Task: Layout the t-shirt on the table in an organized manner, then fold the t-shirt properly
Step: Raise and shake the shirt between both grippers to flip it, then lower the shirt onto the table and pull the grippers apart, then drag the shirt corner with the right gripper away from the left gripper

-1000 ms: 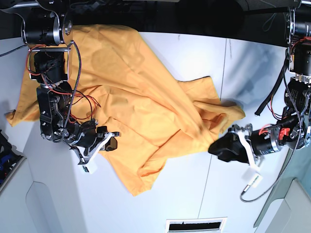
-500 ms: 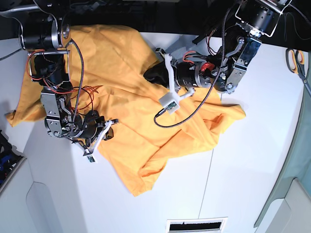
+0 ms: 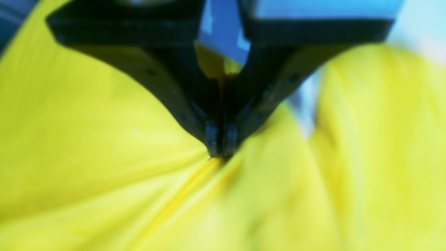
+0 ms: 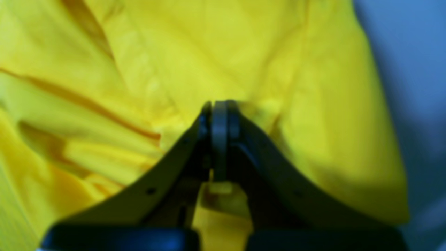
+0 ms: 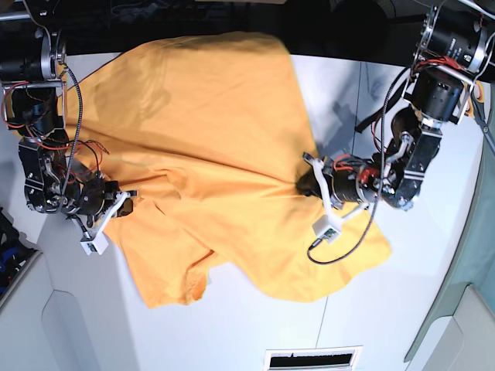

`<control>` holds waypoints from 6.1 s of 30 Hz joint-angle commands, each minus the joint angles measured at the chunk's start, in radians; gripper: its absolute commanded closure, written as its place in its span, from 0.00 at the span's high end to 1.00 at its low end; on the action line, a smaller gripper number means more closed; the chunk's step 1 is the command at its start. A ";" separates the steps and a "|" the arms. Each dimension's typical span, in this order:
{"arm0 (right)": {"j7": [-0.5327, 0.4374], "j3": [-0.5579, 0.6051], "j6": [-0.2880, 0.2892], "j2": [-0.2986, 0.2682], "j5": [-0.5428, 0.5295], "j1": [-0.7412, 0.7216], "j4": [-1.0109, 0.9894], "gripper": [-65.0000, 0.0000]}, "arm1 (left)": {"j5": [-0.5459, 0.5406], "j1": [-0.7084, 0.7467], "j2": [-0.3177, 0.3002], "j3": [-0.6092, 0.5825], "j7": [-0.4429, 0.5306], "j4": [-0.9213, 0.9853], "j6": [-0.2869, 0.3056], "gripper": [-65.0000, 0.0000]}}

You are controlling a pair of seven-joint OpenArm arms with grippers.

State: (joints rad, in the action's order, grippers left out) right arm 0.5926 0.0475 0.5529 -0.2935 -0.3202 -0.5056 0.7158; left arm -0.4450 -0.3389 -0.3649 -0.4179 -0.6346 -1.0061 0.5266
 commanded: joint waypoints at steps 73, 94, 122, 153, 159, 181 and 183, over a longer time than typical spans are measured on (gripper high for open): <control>-0.015 -0.082 -0.104 0.045 0.017 0.405 0.461 0.00 | 0.195 -0.388 0.130 -0.001 0.006 0.356 -0.055 0.00; -0.048 -0.187 -0.123 0.042 0.053 0.128 0.401 0.00 | -0.337 -0.207 -0.148 -0.001 -0.203 -0.092 0.111 0.13; -0.196 -0.188 0.002 -0.090 0.059 0.220 0.082 0.00 | 0.155 -0.179 -0.080 0.043 0.018 0.254 -0.026 0.02; -0.134 -0.176 0.000 -0.071 -0.068 0.296 0.372 0.39 | -0.247 -0.242 -0.063 0.042 -0.113 0.059 0.076 0.27; -0.148 -0.139 -0.033 -0.072 -0.057 0.296 0.358 0.39 | -0.224 -0.184 -0.065 0.042 -0.102 0.059 0.076 0.27; -0.146 -0.142 -0.020 -0.072 -0.095 0.298 0.374 0.00 | -0.161 -0.156 -0.065 0.042 -0.079 0.059 0.076 0.27; -0.135 -0.152 -0.005 -0.072 -0.122 0.298 0.388 0.00 | -0.142 -0.156 -0.065 0.042 -0.072 0.059 0.071 0.27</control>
State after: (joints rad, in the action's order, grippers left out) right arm 0.4789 -0.0963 0.5354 -0.3515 -0.4267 -0.1905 1.0821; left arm -0.5758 -0.4675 -0.4183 -0.3805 -0.7246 -0.9314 0.5980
